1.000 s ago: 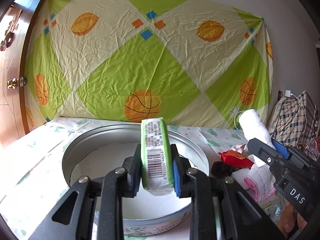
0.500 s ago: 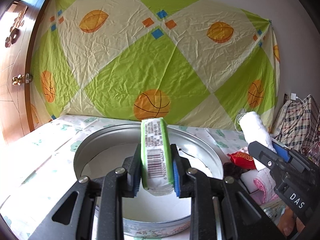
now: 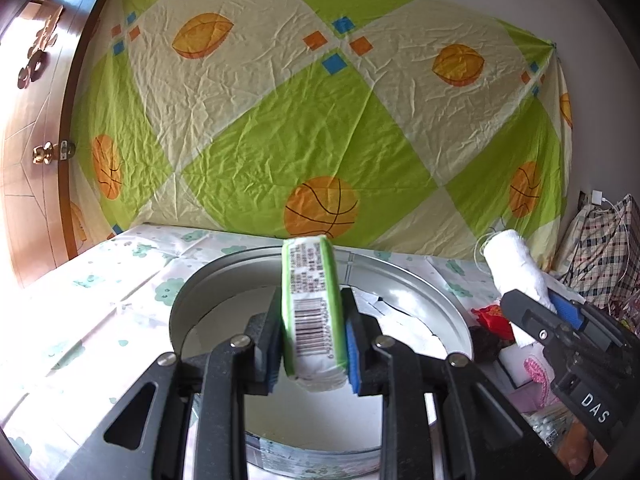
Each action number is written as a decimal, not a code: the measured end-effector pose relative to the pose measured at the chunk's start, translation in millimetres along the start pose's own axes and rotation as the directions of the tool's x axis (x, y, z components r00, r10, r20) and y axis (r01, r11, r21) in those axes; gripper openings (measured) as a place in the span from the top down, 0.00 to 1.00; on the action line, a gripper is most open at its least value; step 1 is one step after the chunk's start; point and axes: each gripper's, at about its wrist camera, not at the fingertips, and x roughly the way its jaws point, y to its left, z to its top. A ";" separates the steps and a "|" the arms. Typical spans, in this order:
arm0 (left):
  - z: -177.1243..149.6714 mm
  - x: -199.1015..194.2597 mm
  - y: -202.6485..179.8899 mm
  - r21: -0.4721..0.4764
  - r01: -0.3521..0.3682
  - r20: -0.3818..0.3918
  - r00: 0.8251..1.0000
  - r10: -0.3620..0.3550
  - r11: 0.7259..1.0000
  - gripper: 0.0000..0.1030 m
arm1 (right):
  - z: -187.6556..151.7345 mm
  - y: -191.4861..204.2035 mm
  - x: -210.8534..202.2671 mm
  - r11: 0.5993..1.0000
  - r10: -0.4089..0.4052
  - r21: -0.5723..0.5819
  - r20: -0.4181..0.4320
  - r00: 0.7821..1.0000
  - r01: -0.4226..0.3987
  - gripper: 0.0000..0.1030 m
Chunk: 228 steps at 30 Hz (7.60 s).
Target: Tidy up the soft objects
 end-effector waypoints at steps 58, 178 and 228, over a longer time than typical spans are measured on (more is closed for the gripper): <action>35.1 110.9 49.8 0.092 -0.009 -0.415 0.909 0.046 0.996 0.72 | 26.8 -5.7 165.5 0.995 0.096 0.074 -0.468 0.879 -0.070 0.64; -36.1 54.6 -248.1 0.277 0.454 -0.376 0.862 -0.339 0.847 0.80 | -28.0 -205.3 -82.5 0.903 -0.356 0.179 -0.191 0.915 0.389 0.70; -16.9 11.2 -175.3 0.202 0.277 -0.045 0.961 -0.274 0.939 0.82 | -19.2 -153.5 -73.6 0.937 -0.311 0.153 -0.047 0.949 0.315 0.70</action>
